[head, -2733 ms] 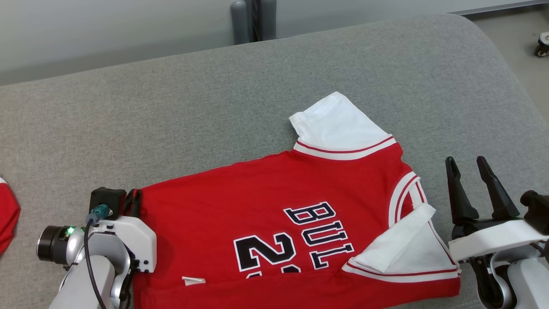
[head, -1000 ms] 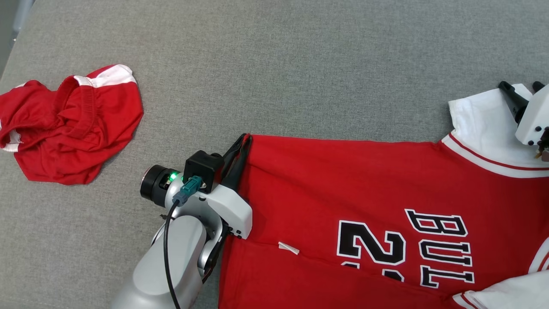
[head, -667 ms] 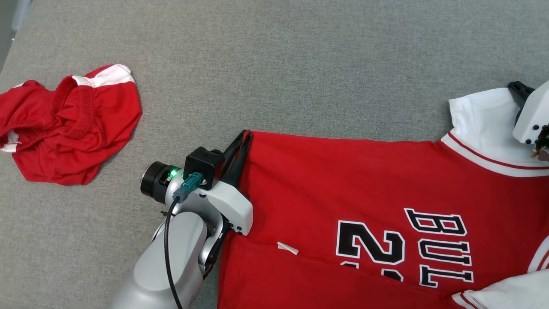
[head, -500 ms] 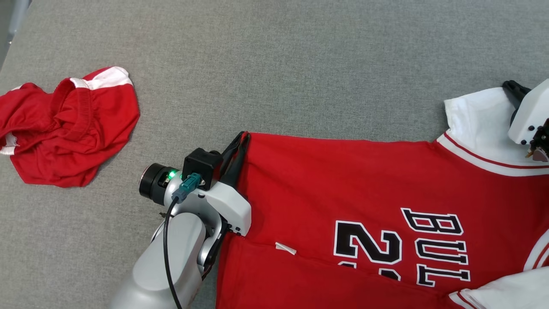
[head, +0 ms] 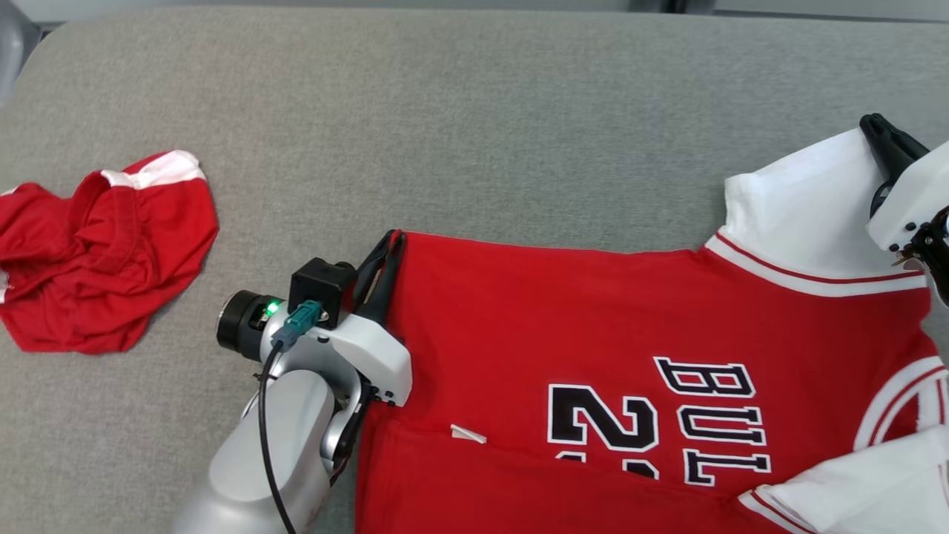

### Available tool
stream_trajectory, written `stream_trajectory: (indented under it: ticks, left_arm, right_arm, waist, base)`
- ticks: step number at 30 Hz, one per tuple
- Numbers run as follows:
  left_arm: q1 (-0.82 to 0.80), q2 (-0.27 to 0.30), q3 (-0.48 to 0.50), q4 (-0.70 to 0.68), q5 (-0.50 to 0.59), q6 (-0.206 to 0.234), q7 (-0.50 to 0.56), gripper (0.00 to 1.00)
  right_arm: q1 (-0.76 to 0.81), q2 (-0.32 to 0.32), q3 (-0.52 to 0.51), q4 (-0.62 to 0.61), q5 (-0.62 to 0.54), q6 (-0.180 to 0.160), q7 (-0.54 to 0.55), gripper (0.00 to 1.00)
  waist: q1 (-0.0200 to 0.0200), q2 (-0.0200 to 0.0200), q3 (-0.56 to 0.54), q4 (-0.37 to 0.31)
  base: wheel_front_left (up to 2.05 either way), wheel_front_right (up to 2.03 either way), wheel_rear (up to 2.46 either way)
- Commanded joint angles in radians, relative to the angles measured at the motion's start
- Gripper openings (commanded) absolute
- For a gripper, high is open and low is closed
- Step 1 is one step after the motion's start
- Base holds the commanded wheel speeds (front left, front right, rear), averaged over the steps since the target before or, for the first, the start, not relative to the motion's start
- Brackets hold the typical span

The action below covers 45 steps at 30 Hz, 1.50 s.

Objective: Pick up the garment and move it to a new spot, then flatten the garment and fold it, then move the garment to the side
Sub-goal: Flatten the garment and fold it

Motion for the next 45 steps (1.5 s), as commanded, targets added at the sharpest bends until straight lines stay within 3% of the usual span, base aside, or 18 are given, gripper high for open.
stream_trajectory:
  ticks: [1, 16, 45]
  left_arm:
    - [0.009, 0.015, 0.010, 0.003, -0.007, 0.007, -0.006, 0.00]
    - [0.088, 0.095, 0.013, -0.043, -0.025, 0.017, 0.022, 0.00]
    - [0.330, 0.357, -0.110, -0.431, 0.025, -0.042, 0.221, 0.00]
  right_arm:
    - [0.016, -0.009, 0.003, -0.010, 0.014, 0.000, -0.023, 0.00]
    - [0.207, -0.081, 0.049, -0.221, 0.192, 0.000, -0.104, 0.00]
    - [0.644, -0.258, -0.067, -0.551, 0.430, 0.000, 0.180, 0.00]
  waist:
    - [0.0000, 0.0000, -0.021, -0.020]
    - [0.0000, 0.0000, -0.134, -0.092]
    - [0.0000, 0.0000, -0.201, -0.113]
  base:
    - [0.00, 0.00, 0.00]
    - [0.00, 0.00, 0.00]
    - [0.00, 0.00, 0.00]
